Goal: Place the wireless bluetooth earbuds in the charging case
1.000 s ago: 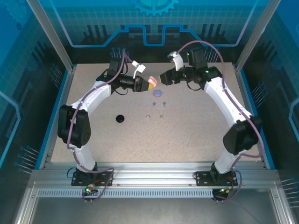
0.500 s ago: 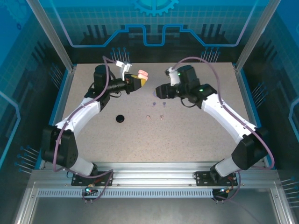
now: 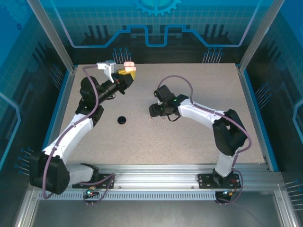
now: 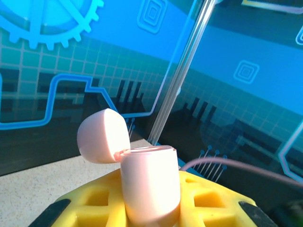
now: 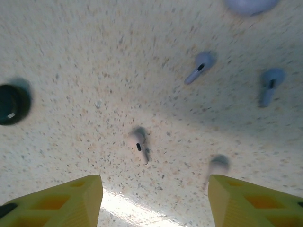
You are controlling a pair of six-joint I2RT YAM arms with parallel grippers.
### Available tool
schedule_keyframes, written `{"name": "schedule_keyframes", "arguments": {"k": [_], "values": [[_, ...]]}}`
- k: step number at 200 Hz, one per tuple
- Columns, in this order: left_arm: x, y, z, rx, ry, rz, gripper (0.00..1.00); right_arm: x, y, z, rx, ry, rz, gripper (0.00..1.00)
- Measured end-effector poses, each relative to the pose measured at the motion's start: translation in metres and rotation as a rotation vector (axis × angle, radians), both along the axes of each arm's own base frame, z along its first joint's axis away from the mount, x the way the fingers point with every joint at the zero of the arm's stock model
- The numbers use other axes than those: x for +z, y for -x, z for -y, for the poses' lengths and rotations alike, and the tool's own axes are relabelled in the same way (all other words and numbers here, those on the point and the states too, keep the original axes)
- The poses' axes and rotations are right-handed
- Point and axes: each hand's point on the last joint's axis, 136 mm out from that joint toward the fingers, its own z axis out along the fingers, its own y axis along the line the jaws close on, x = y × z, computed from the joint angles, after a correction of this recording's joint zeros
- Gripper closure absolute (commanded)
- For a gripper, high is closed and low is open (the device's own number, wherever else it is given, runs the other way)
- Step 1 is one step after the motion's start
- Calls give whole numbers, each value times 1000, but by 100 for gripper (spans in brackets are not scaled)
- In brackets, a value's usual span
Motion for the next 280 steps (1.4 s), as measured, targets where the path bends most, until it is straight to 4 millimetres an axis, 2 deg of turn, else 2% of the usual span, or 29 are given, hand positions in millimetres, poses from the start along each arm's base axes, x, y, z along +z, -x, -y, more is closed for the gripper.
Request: {"name": "schedule_keyframes", "arguments": {"k": [33, 100, 171, 280], "values": [[10, 4, -4, 17, 26, 20, 100, -26, 3, -21, 63, 52, -36, 43], [18, 8, -8, 31, 46, 44, 100, -45, -11, -35, 113, 114, -51, 47], [21, 10, -8, 28, 62, 42, 100, -61, -13, -37, 151, 164, -83, 51], [21, 10, -8, 27, 65, 44, 100, -75, -13, -36, 168, 196, -106, 57]]}}
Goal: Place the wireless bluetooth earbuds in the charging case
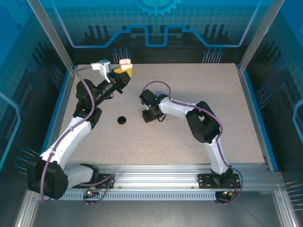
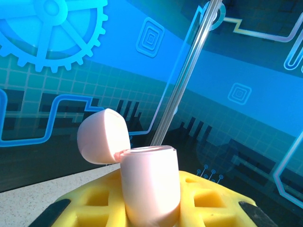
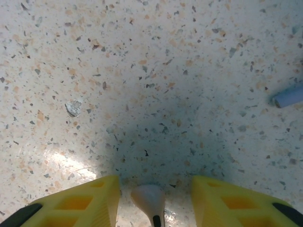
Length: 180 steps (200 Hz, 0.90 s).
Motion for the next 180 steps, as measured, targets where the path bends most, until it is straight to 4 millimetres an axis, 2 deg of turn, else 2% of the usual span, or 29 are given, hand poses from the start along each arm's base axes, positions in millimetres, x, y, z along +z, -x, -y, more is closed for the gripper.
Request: {"name": "schedule_keyframes", "arguments": {"k": [102, 149, 180], "values": [[-1, 0, 0, 0, 1, 5, 100, -1, -1, 2, -5, 15, 5, 65], [-2, 0, 0, 0, 2, 9, 100, -2, -2, 4, -14, 20, 12, 76], [0, 1, 0, 0, 4, 16, 100, -1, -2, 2, -15, 12, 19, 77]]}}
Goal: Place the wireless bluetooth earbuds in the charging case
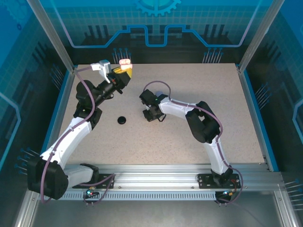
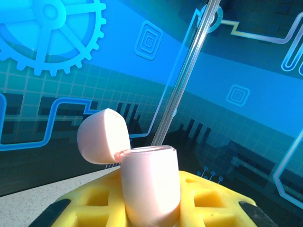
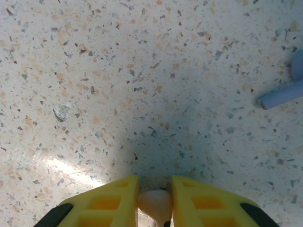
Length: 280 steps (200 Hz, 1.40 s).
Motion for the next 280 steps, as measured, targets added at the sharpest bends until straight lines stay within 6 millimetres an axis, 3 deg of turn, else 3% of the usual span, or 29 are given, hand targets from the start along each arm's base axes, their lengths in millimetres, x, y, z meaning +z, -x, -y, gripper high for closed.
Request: {"name": "schedule_keyframes", "arguments": {"k": [45, 79, 141, 179, 222, 256, 280], "values": [[-4, 0, 0, 0, -2, -6, 100, 5, 8, -2, 12, -13, 2, 78], [-12, 0, 0, 0, -2, -10, 100, 33, 8, -4, 14, -49, 45, 78], [-23, 6, -1, -1, 14, 63, 100, 119, 0, 0, 2, -166, 185, 79], [-29, 5, -1, 1, 25, 139, 100, 169, -7, 21, -32, -217, 263, 79], [-50, 8, 10, -3, -11, 239, 100, 237, -13, 40, -54, -286, 374, 79], [-53, 15, 21, 6, -67, 325, 100, 299, -7, 48, -49, -358, 485, 79], [-50, 21, 29, 24, -102, 400, 100, 331, 2, 55, -49, -405, 542, 79]]}}
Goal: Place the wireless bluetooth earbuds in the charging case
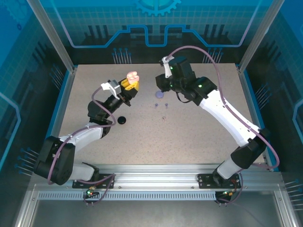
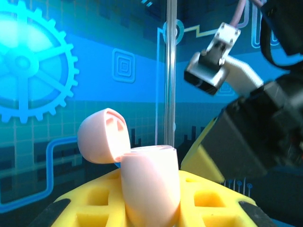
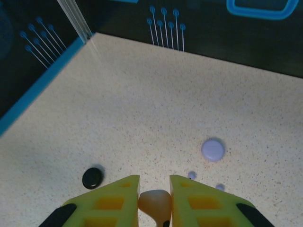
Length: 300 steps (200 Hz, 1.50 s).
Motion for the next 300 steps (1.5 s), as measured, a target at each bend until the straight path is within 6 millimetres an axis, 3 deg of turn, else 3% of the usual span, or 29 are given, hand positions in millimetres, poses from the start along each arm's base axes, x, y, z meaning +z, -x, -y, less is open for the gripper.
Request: {"name": "schedule_keyframes", "arguments": {"k": [47, 109, 168, 255, 300], "values": [[-10, 4, 22, 32, -83, 79, 100, 41, 15, 5, 13, -64, 94, 79], [-19, 10, 44, 37, -149, 135, 100, 67, 45, -21, 118, -130, 233, 79], [-20, 15, 51, 31, -158, 149, 100, 60, 62, -51, 217, -136, 322, 78], [-19, 17, 53, 33, -163, 158, 100, 63, 58, -54, 212, -156, 369, 79], [-19, 18, 55, 33, -161, 158, 100, 56, 58, -55, 213, -147, 360, 79]]}}
